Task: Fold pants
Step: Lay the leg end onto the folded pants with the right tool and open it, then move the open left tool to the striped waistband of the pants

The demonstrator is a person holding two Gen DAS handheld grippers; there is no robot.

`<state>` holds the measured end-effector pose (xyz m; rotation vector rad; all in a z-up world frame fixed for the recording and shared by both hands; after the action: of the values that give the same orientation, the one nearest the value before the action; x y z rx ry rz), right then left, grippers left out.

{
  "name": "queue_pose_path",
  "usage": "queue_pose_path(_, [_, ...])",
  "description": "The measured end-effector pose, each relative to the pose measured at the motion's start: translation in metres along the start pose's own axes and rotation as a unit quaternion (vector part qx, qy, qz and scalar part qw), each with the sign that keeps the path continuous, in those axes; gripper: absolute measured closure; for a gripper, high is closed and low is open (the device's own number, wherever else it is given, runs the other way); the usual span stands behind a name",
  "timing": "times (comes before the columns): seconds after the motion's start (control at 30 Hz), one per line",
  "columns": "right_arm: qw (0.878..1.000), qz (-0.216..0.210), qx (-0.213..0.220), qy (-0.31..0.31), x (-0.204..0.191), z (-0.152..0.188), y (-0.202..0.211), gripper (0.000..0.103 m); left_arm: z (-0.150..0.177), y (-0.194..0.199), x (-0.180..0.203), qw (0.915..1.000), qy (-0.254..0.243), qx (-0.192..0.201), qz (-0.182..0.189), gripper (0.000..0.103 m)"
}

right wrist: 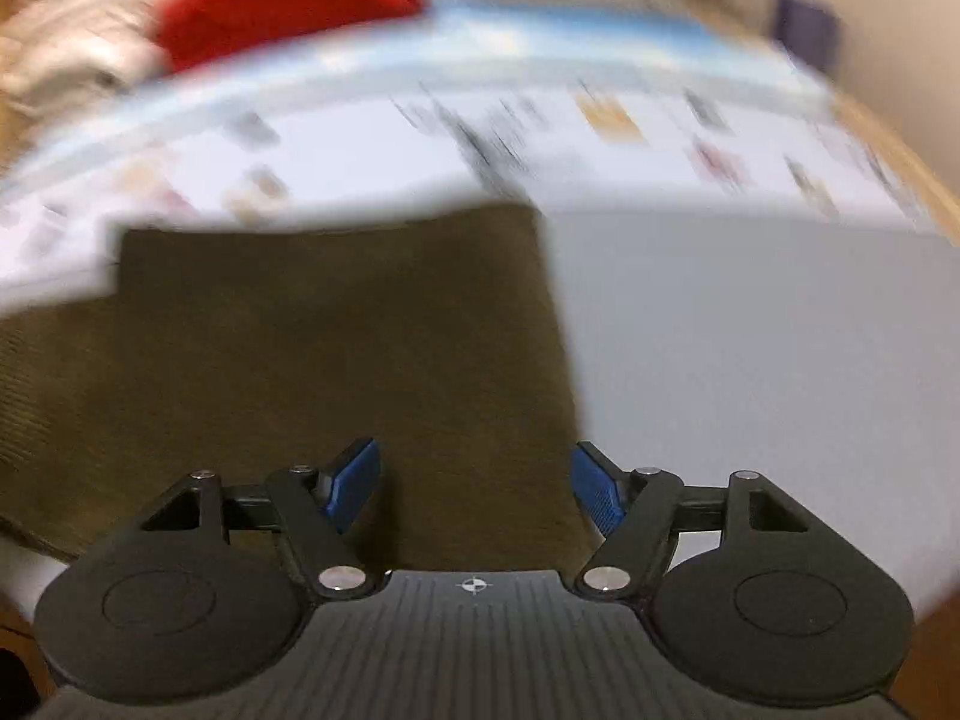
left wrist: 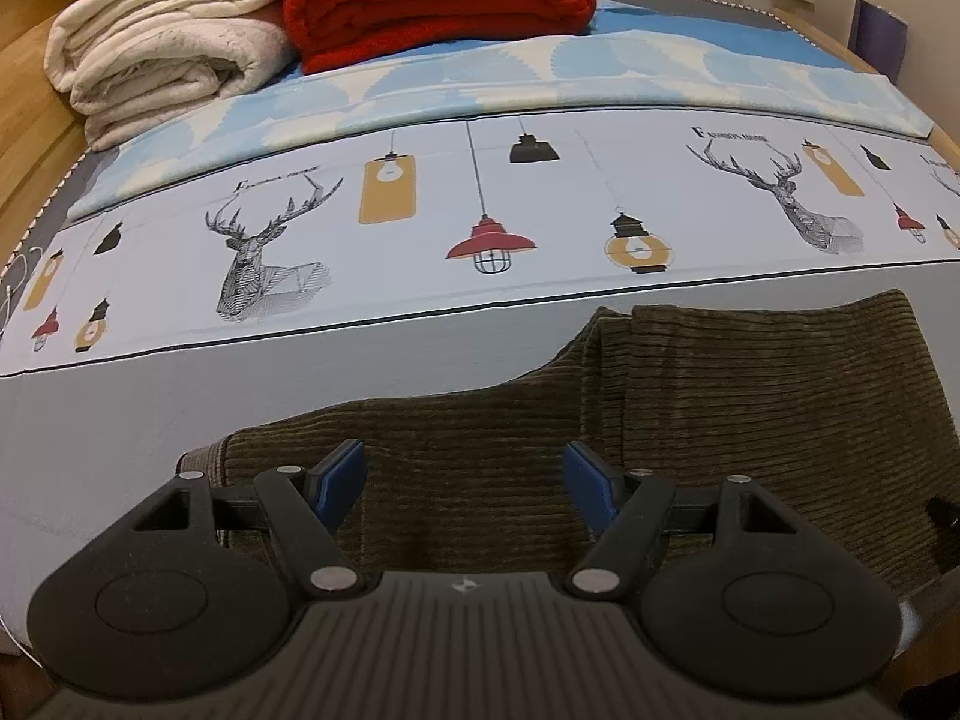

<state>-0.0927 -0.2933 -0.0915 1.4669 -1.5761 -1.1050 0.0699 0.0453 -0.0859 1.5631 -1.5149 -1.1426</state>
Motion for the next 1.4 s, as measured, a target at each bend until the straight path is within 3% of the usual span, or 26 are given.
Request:
queue_pose_path(0.1, [0.998,-0.038,-0.015,-0.046,0.013,0.001,-0.010,0.029,-0.002,-0.001,0.005,1.0000,-0.004,-0.001,0.002,0.026])
queue_pose_path(0.3, [0.996,-0.066,-0.024,-0.060,0.014,0.000,-0.012,0.036,-0.004,-0.003,0.013,0.9999,-0.012,-0.001,0.004,0.025])
queue_pose_path(0.33, [0.996,-0.068,-0.023,-0.057,0.014,0.000,-0.011,0.039,-0.005,-0.003,0.013,0.9999,-0.012,0.000,0.005,0.025])
queue_pose_path(0.43, [0.996,-0.076,-0.009,-0.054,0.021,0.000,-0.003,0.066,-0.006,-0.004,0.012,0.9999,-0.009,0.000,0.005,0.025])
queue_pose_path(0.5, [0.993,-0.092,0.009,-0.073,0.028,-0.004,0.005,0.074,-0.007,-0.004,0.012,1.0000,-0.008,0.000,0.006,0.025])
queue_pose_path(0.6, [0.990,-0.088,0.034,-0.101,0.042,-0.009,0.015,0.074,-0.006,-0.003,0.011,0.9999,-0.009,0.000,0.007,0.025])
queue_pose_path(0.67, [0.989,-0.083,0.020,-0.122,0.050,-0.011,0.008,0.072,-0.006,-0.003,0.011,0.9999,-0.011,0.000,0.007,0.025])
queue_pose_path(0.73, [0.986,-0.078,-0.009,-0.145,0.053,-0.007,-0.003,0.064,-0.005,-0.003,0.009,0.9999,-0.009,-0.001,0.007,0.025])
queue_pose_path(0.83, [0.988,-0.056,-0.008,-0.145,0.050,-0.005,0.001,0.058,-0.005,-0.003,0.003,1.0000,-0.003,-0.001,0.006,0.025])
queue_pose_path(0.97, [0.995,0.014,0.039,-0.094,0.035,-0.011,0.021,0.056,-0.002,-0.002,-0.008,1.0000,0.003,0.000,0.002,0.025])
queue_pose_path(1.1, [0.990,0.071,0.120,-0.035,0.015,-0.021,0.047,0.056,0.006,-0.001,-0.025,0.9999,0.014,-0.005,-0.005,0.025])
queue_pose_path(1.17, [0.987,0.056,0.153,0.010,-0.005,-0.024,0.060,0.056,0.011,0.001,-0.035,0.9998,0.019,-0.002,-0.006,0.026])
queue_pose_path(1.23, [0.986,0.004,0.156,0.051,-0.030,-0.028,0.068,0.056,0.016,0.005,-0.043,0.9997,0.023,0.005,-0.003,0.027])
queue_pose_path(1.3, [0.982,-0.072,0.146,0.098,-0.061,-0.025,0.077,0.056,0.022,0.010,-0.049,0.9996,0.023,0.013,0.007,0.036])
queue_pose_path(1.4, [0.967,-0.123,0.147,0.165,-0.106,-0.015,0.086,0.056,0.033,0.014,-0.056,0.9995,0.020,0.018,0.018,0.056])
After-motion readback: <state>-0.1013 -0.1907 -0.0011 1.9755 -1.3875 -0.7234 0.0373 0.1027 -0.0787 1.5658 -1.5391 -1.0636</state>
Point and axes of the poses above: each gripper's, at about its wrist camera, not at the fingertips, and y roughly against the way its jaws point, x to its right, z to its underside, the point moved 3 cm from there along -y, roughly the way its jaws point, and after that the axes turned 9 degrees about -x, right-handed, at the moved point
